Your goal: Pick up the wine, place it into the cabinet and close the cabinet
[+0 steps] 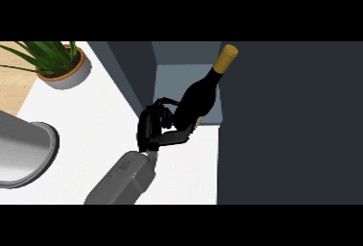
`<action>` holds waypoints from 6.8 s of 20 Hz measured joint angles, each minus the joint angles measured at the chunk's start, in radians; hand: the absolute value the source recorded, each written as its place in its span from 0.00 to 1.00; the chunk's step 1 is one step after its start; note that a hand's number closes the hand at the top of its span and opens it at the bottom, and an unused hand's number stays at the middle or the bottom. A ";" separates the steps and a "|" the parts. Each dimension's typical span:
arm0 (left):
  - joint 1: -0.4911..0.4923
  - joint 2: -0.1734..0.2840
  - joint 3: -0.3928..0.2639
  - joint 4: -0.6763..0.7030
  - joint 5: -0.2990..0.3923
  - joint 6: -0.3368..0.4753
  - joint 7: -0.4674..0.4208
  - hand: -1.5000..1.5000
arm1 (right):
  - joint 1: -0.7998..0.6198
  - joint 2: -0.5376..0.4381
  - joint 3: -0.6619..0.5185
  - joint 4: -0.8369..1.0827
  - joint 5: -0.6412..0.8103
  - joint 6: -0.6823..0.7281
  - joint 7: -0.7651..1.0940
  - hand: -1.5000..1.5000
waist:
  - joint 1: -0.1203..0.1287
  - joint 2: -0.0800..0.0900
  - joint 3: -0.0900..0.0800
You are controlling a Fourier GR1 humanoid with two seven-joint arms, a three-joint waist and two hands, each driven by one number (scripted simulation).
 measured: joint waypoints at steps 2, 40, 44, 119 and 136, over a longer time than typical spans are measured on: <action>-0.016 0.000 -0.009 0.027 0.057 -0.018 -0.023 1.00 | -0.009 0.000 0.001 -0.001 0.003 -0.008 0.008 0.00 | -0.002 0.000 0.000; -0.428 0.000 -0.018 0.588 0.396 -0.173 -0.090 1.00 | 0.013 0.007 0.016 0.019 0.001 0.026 -0.036 0.00 | -0.034 0.011 0.000; -0.428 0.000 -0.008 0.618 0.411 -0.185 -0.128 1.00 | -0.011 0.010 0.024 0.030 0.007 0.017 -0.029 0.00 | -0.037 0.013 -0.001; 1.044 0.773 0.092 -1.395 0.159 -0.029 -0.026 0.00 | 0.046 -0.001 0.584 -0.134 0.012 0.061 0.273 1.00 | 0.037 -0.011 -0.002; 1.270 0.838 0.421 -1.371 0.308 -0.366 -0.046 0.00 | -0.583 0.072 0.815 0.169 0.355 -0.423 0.368 1.00 | 0.050 -0.006 -0.001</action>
